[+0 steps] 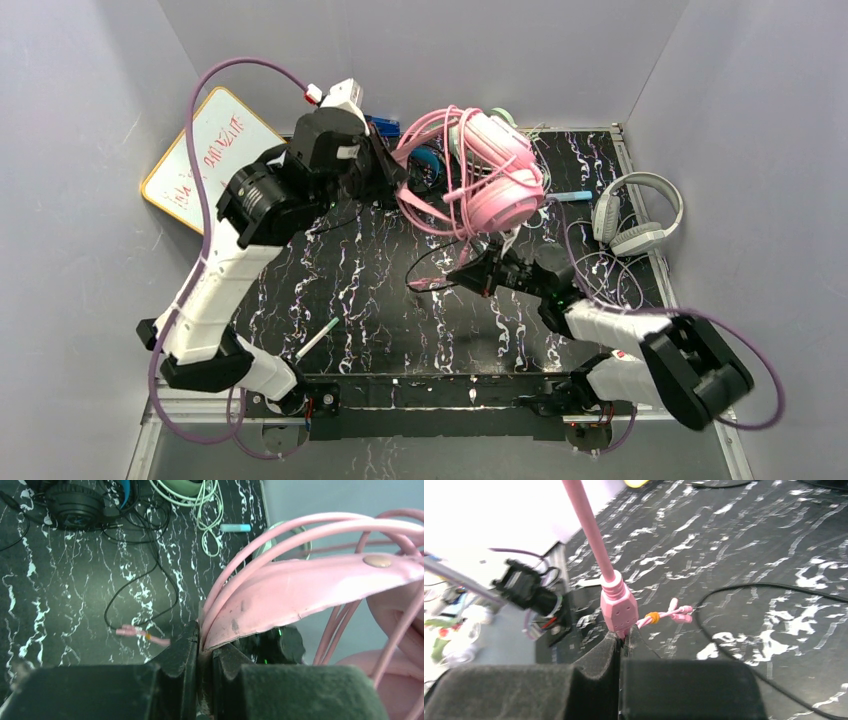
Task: Wrap the headphones
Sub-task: Wrap the headphones cable around the headphones.
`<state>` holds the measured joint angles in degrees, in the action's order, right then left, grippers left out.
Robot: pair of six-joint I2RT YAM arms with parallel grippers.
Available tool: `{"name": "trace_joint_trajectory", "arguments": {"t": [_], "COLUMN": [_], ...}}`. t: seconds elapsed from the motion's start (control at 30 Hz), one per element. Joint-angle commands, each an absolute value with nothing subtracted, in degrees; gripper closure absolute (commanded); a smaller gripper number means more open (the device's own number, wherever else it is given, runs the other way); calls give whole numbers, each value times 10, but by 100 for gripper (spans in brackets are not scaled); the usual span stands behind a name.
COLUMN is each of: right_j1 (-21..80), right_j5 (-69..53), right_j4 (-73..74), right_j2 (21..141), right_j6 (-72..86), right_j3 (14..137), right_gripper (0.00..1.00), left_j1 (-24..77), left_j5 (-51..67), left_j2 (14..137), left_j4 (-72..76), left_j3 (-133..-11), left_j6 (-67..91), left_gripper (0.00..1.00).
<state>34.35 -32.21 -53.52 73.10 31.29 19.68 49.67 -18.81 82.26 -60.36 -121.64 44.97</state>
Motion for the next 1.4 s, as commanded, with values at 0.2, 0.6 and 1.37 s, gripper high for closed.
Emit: {"name": "trace_joint_trajectory", "arguments": {"t": [0.2, 0.6, 1.37], "right_j1": [370, 385, 502], "right_j5": [-429, -495, -386], "right_j4": [-287, -94, 67], "right_j2": [513, 539, 766], "right_j6": [375, 362, 320], "right_j3": [169, 324, 641], "right_gripper": [99, 99, 98], "left_j1": [284, 258, 280], "left_j5": [-13, -139, -270], "left_j2": [869, 814, 905], "left_j4": [-379, -317, -410], "left_j3": [-1135, -924, -800], "left_j6": [532, 549, 601], "left_gripper": [100, 100, 100]}}
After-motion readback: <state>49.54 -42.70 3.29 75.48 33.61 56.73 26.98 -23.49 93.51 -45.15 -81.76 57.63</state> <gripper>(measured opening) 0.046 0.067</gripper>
